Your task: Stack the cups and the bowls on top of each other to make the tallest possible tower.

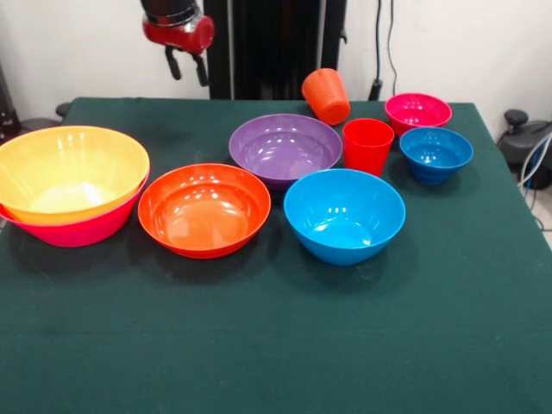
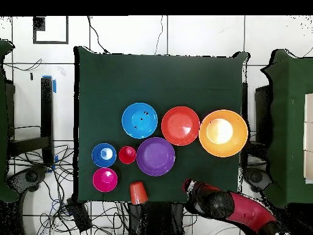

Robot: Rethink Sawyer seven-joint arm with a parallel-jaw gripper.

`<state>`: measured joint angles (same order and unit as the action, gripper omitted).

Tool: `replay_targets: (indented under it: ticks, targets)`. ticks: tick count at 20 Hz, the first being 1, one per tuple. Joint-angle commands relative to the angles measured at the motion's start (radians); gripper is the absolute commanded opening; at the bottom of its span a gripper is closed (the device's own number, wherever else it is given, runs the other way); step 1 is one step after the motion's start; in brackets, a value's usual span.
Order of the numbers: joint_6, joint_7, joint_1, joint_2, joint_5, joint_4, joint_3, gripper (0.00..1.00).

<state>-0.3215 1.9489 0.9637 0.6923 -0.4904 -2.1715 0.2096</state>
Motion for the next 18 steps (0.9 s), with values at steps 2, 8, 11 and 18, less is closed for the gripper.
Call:
replay_targets:
  ticks: [2,8,11,18]
  targets:
    - [0.034,-0.139,0.028,-0.049,-0.123,-0.100,0.213,1.00]
    - [0.115,-0.051,-0.003,-0.084,-0.194,-0.103,0.205,1.00]
    - [0.180,0.006,-0.037,-0.114,-0.226,-0.078,0.165,1.00]
    - [0.296,0.088,-0.084,-0.165,-0.257,-0.046,0.082,1.00]
